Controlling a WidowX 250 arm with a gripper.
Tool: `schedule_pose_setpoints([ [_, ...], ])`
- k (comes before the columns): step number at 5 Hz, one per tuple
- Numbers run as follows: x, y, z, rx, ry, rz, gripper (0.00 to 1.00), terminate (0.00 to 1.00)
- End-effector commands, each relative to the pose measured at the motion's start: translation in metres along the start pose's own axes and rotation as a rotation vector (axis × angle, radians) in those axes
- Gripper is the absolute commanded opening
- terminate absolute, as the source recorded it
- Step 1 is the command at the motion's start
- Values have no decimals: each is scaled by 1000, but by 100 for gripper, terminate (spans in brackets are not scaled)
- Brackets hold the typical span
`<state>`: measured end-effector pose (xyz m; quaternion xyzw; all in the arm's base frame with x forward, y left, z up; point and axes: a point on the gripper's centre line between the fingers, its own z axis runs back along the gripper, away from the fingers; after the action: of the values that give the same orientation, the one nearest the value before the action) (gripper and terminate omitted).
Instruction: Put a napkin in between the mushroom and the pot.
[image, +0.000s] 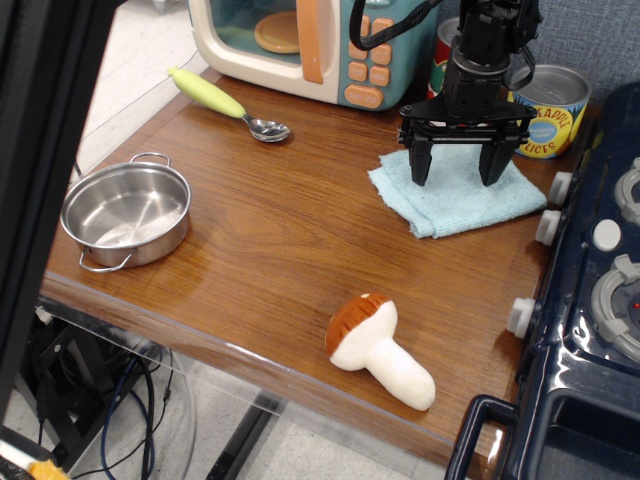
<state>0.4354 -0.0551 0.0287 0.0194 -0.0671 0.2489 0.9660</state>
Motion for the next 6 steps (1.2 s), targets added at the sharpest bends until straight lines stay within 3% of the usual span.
schedule_pose_setpoints([
  [1, 0, 0, 0, 0, 0, 0, 100, 0],
  [2, -1, -5, -8, -25, 30, -14, 100, 0],
  [4, -1, -5, -20, 11, 37, -11, 100, 0],
  [6, -12, 23, -20, 32, 27, 34, 100, 0],
])
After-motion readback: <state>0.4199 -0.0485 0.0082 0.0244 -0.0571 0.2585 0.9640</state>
